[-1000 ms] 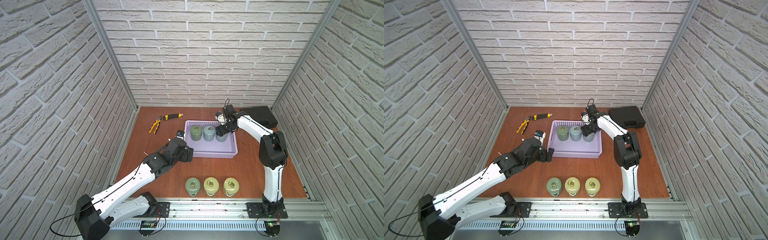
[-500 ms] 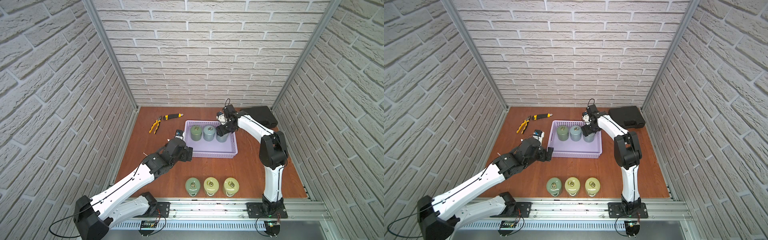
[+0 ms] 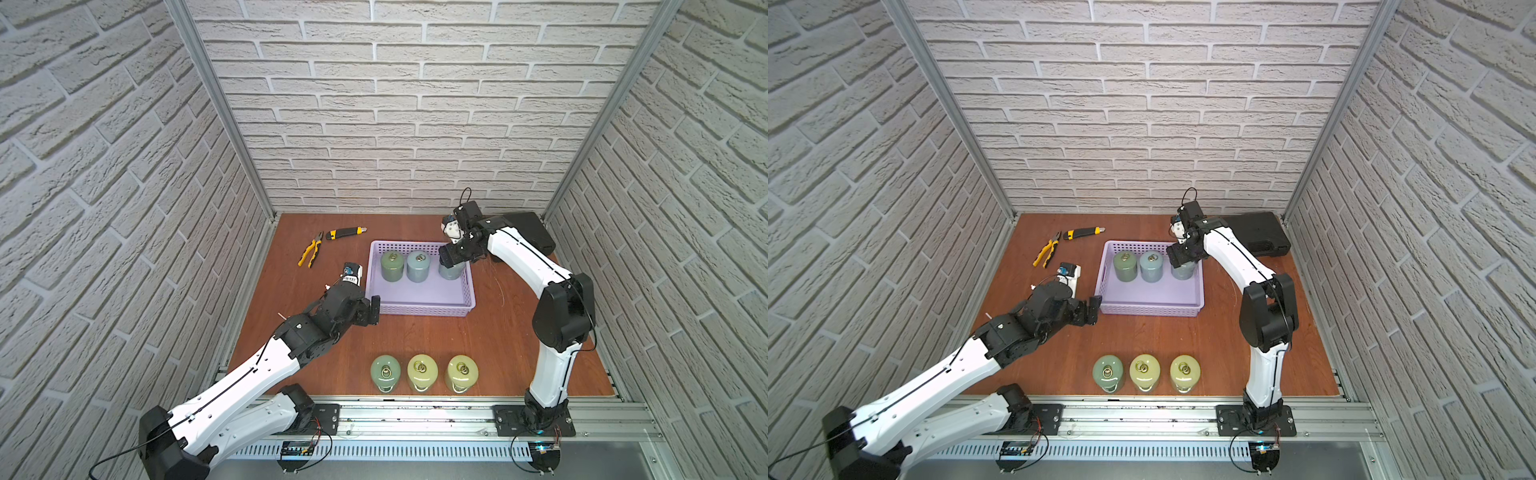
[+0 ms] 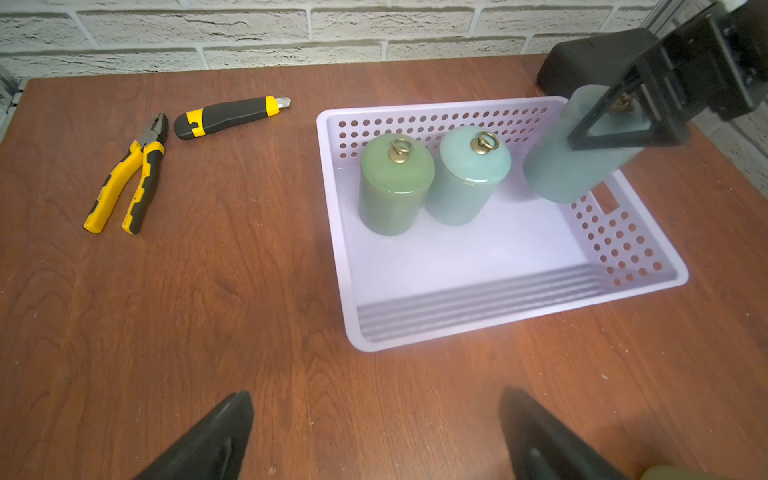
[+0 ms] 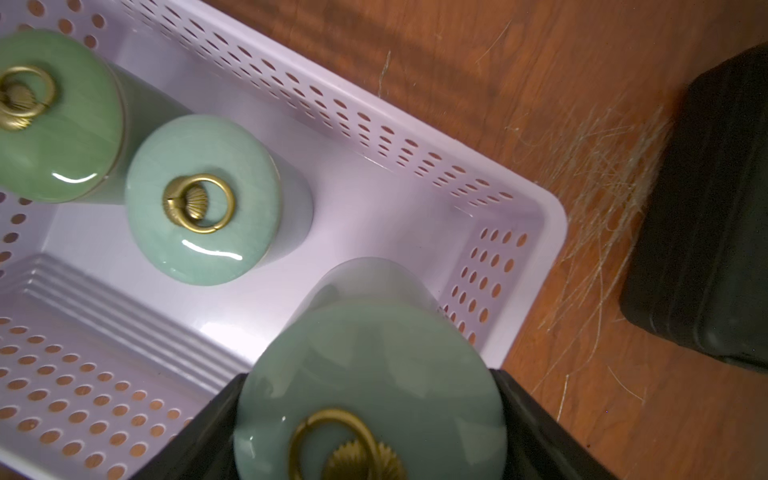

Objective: Take the tea canister out of the basket
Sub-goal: Pick up the tea canister from the basket, then place the tea canister at the center of the board.

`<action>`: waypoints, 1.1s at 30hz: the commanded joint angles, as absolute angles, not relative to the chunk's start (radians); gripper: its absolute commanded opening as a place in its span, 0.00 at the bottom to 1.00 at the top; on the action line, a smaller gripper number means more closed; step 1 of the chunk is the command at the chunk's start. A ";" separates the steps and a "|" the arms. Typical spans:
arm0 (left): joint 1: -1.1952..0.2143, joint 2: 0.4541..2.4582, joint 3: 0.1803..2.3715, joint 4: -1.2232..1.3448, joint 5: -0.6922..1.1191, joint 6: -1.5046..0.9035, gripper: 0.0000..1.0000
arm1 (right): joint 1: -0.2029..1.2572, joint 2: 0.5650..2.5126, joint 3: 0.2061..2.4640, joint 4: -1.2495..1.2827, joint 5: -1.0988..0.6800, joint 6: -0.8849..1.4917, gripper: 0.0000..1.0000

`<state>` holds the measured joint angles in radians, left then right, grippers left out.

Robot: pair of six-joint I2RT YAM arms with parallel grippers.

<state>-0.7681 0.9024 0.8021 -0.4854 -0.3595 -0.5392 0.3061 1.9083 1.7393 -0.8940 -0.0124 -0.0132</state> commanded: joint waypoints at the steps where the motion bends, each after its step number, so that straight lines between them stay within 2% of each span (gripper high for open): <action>1: -0.763 0.871 0.781 -0.447 -0.393 -0.546 0.98 | 0.321 1.829 1.725 -0.884 0.003 0.008 0.48; 20: -0.763 0.754 0.738 -0.490 -0.393 -0.570 0.98 | 0.406 1.664 1.621 -0.906 0.053 0.053 0.48; 33: -0.762 0.731 0.727 -0.540 -0.403 -0.633 0.98 | 0.514 1.538 1.515 -0.901 0.100 0.101 0.48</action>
